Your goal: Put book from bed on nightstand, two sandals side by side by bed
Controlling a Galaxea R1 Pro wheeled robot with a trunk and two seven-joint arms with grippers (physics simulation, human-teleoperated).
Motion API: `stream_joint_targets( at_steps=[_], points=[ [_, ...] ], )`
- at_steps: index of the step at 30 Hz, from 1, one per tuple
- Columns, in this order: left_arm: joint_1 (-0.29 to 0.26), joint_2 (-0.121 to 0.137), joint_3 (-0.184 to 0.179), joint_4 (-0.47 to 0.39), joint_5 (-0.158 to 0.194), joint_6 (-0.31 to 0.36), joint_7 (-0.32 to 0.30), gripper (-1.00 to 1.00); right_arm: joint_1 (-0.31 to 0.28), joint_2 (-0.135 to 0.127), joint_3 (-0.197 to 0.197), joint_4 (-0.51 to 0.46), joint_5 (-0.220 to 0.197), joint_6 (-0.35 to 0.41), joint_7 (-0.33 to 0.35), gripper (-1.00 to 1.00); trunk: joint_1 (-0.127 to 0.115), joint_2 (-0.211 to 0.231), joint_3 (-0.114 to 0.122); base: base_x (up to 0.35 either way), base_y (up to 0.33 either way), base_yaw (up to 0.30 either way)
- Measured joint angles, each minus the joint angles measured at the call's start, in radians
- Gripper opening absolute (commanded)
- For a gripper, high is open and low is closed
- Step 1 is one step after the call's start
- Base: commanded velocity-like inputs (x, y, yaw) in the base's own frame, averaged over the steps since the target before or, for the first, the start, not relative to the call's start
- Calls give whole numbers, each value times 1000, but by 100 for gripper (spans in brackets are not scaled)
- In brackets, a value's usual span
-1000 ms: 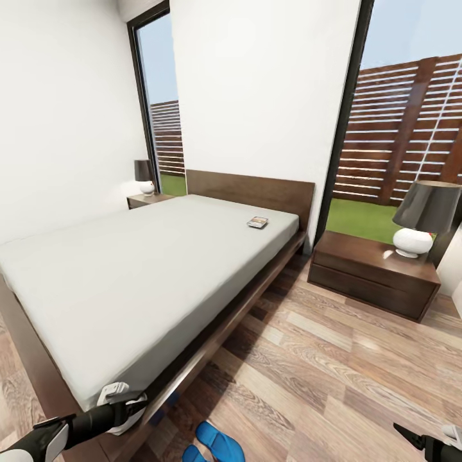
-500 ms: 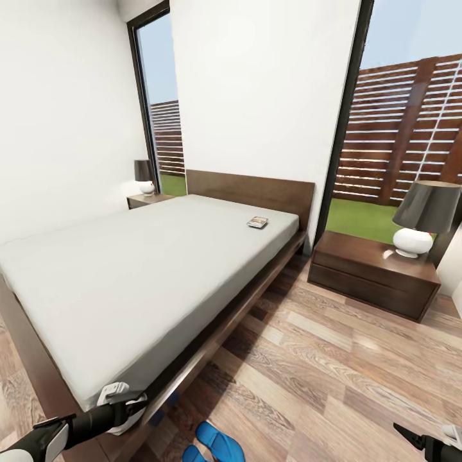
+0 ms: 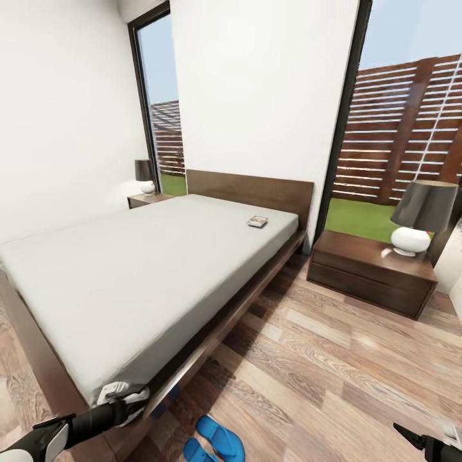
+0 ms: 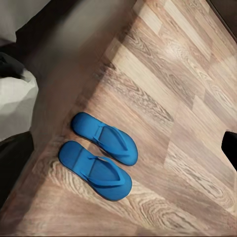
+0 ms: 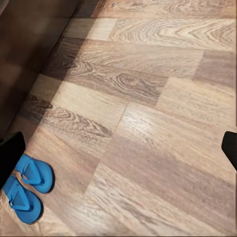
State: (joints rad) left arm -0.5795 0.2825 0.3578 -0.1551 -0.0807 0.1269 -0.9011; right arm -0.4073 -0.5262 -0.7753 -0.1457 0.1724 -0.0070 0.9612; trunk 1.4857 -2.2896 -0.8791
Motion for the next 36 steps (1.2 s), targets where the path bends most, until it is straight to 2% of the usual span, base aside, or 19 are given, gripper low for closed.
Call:
stream_joint_targets(
  at_steps=[14,36],
  points=[
    [0,0,0,0,-1,0,2,100,0,0,0,0,0,0,0,100,0,0,0,-39,0,0],
    [0,-1,-1,0,-1,-1,3,100,0,0,0,0,0,0,0,100,0,0,0,0,-114,0]
  ],
)
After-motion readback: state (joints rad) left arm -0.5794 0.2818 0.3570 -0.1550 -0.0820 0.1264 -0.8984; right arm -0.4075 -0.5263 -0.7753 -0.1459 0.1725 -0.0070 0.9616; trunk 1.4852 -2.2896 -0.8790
